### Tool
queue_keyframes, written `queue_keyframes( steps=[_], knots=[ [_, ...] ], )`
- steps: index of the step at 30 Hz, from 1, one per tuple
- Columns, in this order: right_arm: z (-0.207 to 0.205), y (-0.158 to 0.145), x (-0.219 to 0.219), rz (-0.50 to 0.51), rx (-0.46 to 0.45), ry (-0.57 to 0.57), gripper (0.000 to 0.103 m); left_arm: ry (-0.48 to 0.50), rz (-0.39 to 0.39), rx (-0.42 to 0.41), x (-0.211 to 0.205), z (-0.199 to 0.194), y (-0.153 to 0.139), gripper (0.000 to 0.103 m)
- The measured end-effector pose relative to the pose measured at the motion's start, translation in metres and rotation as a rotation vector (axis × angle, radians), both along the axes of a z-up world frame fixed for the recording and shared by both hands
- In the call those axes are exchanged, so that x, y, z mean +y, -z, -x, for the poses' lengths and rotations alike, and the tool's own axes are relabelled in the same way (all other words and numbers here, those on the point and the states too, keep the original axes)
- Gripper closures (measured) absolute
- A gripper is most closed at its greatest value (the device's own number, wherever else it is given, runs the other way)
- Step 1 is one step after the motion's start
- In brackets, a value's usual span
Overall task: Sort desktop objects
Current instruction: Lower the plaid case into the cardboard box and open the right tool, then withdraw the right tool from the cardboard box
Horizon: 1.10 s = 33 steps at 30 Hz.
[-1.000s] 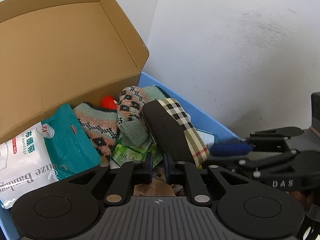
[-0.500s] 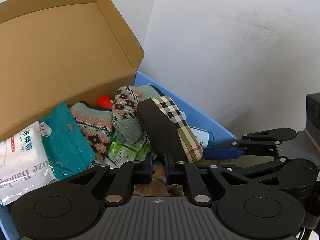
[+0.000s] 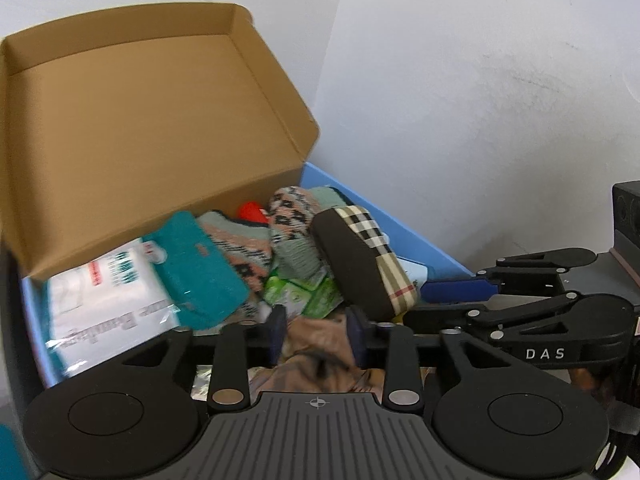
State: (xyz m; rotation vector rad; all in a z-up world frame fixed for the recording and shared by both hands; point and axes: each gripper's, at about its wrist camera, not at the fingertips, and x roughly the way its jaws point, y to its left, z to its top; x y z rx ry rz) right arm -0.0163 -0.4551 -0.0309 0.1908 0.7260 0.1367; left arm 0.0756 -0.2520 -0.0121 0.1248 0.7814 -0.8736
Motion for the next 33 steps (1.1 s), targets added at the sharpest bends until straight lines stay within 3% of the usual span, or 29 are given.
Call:
queue_keyframes(
  steps=[11, 17, 33],
  knots=[
    [-0.001, -0.016, 0.032, -0.012, -0.012, -0.039, 0.055, -0.094, 0.029, -0.036, 0.054, 0.008, -0.014, 0.027],
    [-0.001, -0.027, 0.054, -0.005, -0.022, -0.074, 0.05, -0.134, 0.031, -0.056, 0.081, 0.015, -0.019, 0.016],
    [-0.005, -0.043, 0.115, 0.007, -0.038, -0.185, 0.042, -0.276, 0.035, -0.07, 0.164, 0.035, -0.025, 0.011]
  ],
)
